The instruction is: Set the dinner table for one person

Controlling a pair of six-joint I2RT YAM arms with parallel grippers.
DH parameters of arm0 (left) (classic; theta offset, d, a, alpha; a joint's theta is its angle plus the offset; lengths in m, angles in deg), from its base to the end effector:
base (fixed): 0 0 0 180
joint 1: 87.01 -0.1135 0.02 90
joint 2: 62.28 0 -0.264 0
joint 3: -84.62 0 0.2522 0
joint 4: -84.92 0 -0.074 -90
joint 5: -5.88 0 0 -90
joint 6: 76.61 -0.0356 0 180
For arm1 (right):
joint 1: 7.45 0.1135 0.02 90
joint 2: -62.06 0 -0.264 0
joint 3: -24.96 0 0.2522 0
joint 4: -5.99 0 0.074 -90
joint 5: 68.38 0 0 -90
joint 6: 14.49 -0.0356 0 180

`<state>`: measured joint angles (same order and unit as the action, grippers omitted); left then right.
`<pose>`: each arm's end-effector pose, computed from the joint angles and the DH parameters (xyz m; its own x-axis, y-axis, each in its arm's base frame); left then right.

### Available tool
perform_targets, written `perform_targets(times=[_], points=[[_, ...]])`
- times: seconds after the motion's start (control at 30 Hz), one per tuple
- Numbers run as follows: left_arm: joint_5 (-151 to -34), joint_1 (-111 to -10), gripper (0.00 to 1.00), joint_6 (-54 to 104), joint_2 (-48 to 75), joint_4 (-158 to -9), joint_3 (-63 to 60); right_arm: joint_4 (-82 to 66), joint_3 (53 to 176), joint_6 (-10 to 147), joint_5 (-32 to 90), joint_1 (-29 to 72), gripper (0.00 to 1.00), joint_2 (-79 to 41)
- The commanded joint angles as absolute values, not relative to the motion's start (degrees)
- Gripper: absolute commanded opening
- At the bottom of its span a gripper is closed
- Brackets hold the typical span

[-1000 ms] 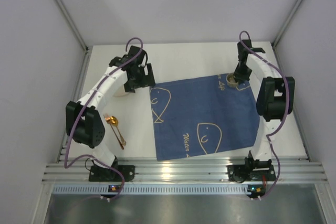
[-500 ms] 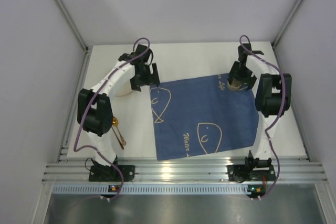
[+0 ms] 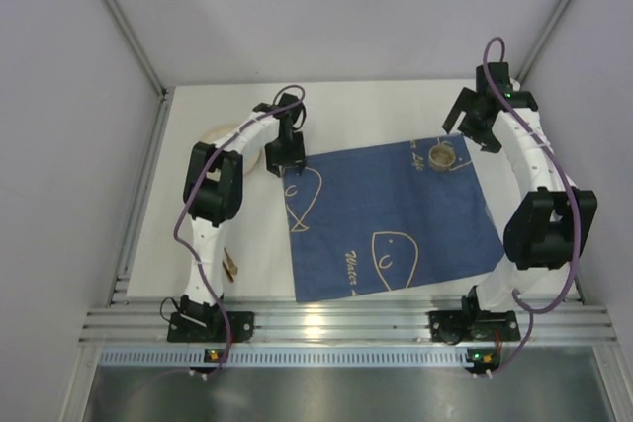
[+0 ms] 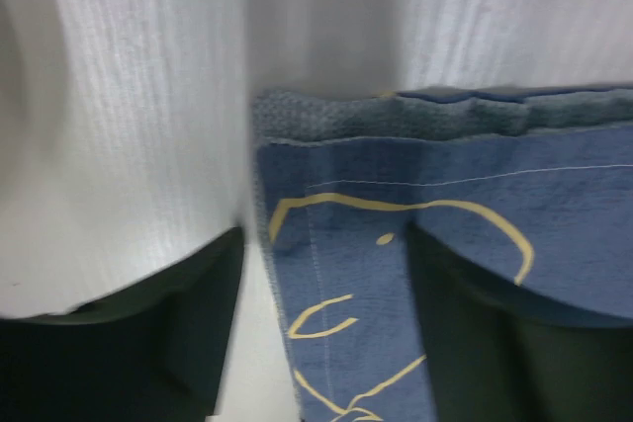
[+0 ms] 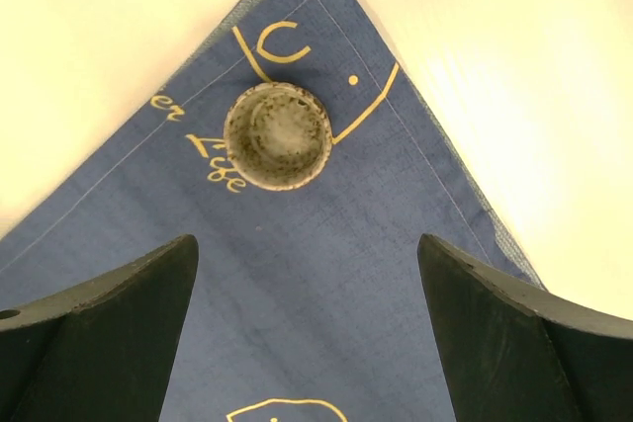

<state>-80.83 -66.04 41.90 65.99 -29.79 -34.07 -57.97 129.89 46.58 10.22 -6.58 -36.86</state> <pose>0.4310 -0.1630 0.1731 -0.9560 -0.1439 -0.2558 -0.1286 0.9888 -0.0759 0.3696 -0.0014 0.3084 -0.6982 0.4636 -0.5455 0.4887 0.8655 0.1101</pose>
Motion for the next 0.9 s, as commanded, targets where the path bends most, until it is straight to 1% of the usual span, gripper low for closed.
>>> perform_targets(times=[0.0,0.07,0.1,0.2,0.23,0.37,0.77,0.8,0.87], points=[[-79.8,-67.2,0.60,40.1,66.7,-29.6,-36.5,-58.8,126.8,47.5,11.7,-6.9,0.93,-32.8],[-79.8,-67.7,0.47,39.7,67.4,-30.0,-36.1,-59.0,124.9,47.9,11.7,-7.0,0.92,-30.8],[-79.8,-68.2,0.29,39.6,67.4,-30.3,-35.8,-59.0,124.2,47.9,11.8,-7.0,0.92,-30.2],[-79.8,-69.6,0.10,39.0,68.2,-31.1,-34.9,-59.1,122.2,48.5,11.9,-6.9,0.92,-28.8],[-79.5,-70.0,0.00,38.9,68.7,-31.2,-34.8,-59.0,121.7,48.6,11.9,-6.9,0.91,-28.4],[-79.9,-71.9,0.00,37.8,69.6,-32.0,-35.8,-58.9,120.1,48.9,12.6,-7.0,0.91,-28.2],[-79.4,-76.3,0.00,35.5,75.2,-30.0,-47.8,-58.8,120.5,49.1,14.1,-6.5,0.90,-28.8],[-78.6,-76.6,0.02,35.4,75.7,-30.1,-48.9,-58.8,120.3,49.2,14.1,-6.4,0.90,-28.7],[-78.1,-77.1,0.04,34.7,76.6,-29.6,-50.7,-58.6,119.7,49.3,14.1,-6.1,0.90,-28.6]])
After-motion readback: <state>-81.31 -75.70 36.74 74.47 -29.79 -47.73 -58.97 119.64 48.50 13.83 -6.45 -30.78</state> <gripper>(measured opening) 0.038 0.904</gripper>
